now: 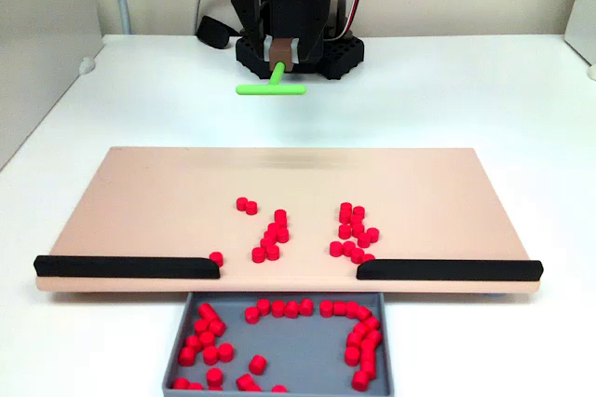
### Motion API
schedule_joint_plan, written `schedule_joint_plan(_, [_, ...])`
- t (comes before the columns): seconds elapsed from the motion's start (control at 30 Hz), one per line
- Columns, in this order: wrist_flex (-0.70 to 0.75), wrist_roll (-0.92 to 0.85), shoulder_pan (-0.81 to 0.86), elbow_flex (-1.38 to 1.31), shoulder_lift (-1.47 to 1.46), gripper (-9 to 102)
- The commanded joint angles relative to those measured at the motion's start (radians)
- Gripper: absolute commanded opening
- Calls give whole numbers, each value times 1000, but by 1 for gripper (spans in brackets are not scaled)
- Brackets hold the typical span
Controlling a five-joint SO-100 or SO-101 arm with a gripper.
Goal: Gather the right side granules
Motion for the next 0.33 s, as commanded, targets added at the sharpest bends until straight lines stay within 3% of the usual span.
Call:
schedule_joint_plan(0.0, [-9,-14,-5,-21,21,0])
schedule_joint_plan(0.3, [-6,-26,-5,-21,23,0])
